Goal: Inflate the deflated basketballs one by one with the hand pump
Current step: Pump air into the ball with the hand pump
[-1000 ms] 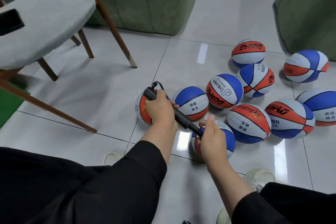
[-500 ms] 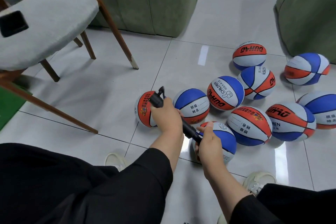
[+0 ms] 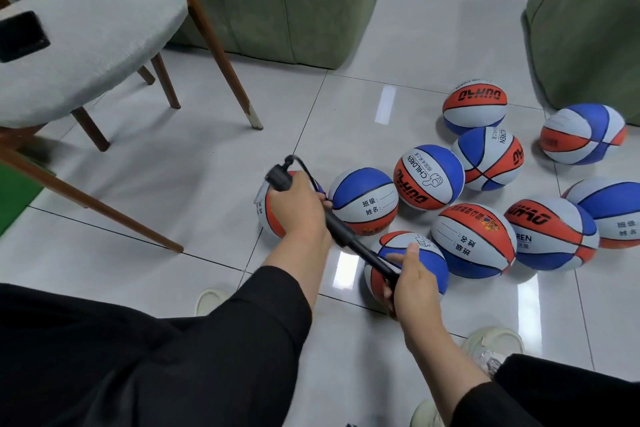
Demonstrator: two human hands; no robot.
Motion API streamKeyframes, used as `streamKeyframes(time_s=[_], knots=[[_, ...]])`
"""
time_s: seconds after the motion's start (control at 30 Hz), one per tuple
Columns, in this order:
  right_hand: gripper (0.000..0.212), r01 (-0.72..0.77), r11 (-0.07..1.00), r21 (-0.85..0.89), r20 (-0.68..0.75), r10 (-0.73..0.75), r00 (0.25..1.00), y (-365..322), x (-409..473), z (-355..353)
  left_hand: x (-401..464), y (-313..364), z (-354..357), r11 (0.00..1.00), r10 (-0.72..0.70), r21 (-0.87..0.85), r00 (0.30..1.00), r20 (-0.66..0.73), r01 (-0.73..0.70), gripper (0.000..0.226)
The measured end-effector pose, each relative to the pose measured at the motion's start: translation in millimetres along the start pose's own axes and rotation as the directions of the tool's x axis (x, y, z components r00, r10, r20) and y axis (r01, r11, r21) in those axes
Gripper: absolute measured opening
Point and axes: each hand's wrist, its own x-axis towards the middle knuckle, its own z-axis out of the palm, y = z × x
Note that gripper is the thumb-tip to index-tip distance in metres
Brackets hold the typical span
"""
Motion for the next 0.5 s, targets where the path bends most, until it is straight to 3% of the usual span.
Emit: streamKeyframes(time_s=[0.1,0.33,0.5], knots=[[0.058,-0.078,0.997,-0.006,0.009,0.078,0.997,5,-2,-7,4,8,-5,1.000,0.028,0.008,0.999,-0.033,-0.028,0.010],[0.058,0.021,1.000,-0.019,0.006,-0.021,1.000,-4,-1,11,-6,-12,-6,0.999,0.032,-0.017,0.999,-0.024,-0.032,0.005],[0.065,-0.032,0.999,0.028,-0.008,0.033,0.999,-14,-3,27,-20,-29,4,0.999,0.009,0.049,0.999,0.041,-0.011,0.022]])
